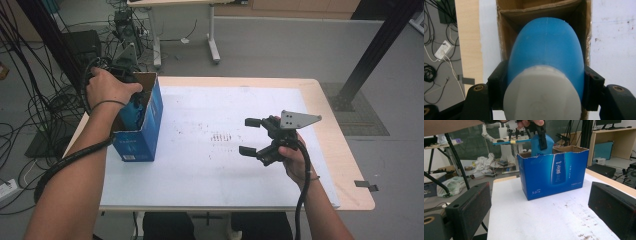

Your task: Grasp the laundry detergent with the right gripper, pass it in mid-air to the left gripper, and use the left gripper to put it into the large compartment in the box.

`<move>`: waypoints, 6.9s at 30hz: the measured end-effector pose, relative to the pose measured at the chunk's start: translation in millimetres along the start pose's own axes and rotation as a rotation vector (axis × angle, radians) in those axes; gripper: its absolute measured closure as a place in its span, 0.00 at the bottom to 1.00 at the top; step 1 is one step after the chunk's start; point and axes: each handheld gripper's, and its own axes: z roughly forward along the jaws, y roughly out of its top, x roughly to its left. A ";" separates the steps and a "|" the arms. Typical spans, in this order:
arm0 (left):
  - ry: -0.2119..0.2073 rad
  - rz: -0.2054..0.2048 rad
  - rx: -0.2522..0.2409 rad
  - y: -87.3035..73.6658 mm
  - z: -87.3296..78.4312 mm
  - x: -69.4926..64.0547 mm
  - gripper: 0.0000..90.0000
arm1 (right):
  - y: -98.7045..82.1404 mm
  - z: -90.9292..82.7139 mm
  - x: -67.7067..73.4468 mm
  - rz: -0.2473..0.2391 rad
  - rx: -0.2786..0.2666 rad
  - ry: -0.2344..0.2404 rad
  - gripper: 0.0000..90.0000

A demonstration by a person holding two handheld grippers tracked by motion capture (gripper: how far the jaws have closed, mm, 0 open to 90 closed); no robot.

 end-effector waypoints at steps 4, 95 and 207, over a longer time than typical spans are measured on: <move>0.001 0.002 0.007 -0.7 6.1 0.6 0.42 | 0.0 -0.9 0.1 0.001 0.001 -0.002 0.05; -0.015 0.014 0.072 1.7 44.3 1.5 0.42 | -2.0 -2.1 0.5 0.011 0.007 -0.005 0.05; -0.052 0.024 0.055 5.6 -26.2 3.5 0.14 | -2.6 -3.3 1.4 0.013 0.006 -0.005 0.05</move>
